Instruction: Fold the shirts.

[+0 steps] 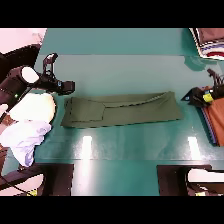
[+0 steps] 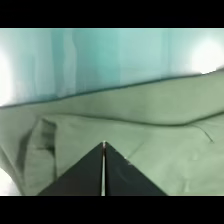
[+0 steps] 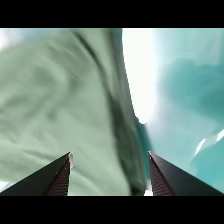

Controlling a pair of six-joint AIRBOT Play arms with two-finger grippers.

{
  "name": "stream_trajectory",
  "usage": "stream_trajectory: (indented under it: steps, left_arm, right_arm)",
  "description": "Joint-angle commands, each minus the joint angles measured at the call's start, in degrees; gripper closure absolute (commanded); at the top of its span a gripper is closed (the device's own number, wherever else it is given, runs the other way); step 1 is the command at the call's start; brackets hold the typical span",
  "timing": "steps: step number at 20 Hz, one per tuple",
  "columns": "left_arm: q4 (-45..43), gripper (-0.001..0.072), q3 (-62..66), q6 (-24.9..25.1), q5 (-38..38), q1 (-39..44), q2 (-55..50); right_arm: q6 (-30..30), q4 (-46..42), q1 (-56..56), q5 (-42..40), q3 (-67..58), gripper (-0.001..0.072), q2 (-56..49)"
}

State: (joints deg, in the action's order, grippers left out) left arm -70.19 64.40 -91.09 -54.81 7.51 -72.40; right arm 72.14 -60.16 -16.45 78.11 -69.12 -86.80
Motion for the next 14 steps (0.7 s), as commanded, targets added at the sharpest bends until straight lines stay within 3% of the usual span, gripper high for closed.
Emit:
stream_trajectory:
  steps: [1, 6, 7, 9, 10, 14]
  left_arm:
    - [4.26, 0.0682, 0.59, 0.61, -1.77, 0.02, -0.33]
    - [9.51, 0.0683, 0.57, 0.7, -1.38, 0.02, -0.48]
    - [10.29, 0.0683, 0.59, 0.72, -1.33, 0.02, -0.74]
    - [12.31, 0.0683, 0.57, 0.76, -1.33, 0.02, -1.84]
    - [13.42, 0.0684, 0.59, 1.05, -1.2, 0.46, -2.64]
    - [13.7, 0.0684, 1.6, 1.11, 4.66, 8.72, -7.48]
  right_arm:
    - [-3.8, 2.75, -3.82, 1.27, 4.59, 0.0161, -3.15]
    - [-5.62, 10.71, 1.31, -1.05, 4.57, 0.0164, -8.41]
    - [-6.03, 10.67, 2.71, -1.84, 4.55, 0.0237, -8.7]
    - [-6.93, 10.67, 4.37, -3.32, 4.55, 0.0599, -8.28]
    - [-7.08, 10.69, 4.61, -3.58, 4.55, 0.0691, -7.5]
    - [-7.21, 11.65, 4.61, -3.3, 4.44, 0.0693, 0.13]
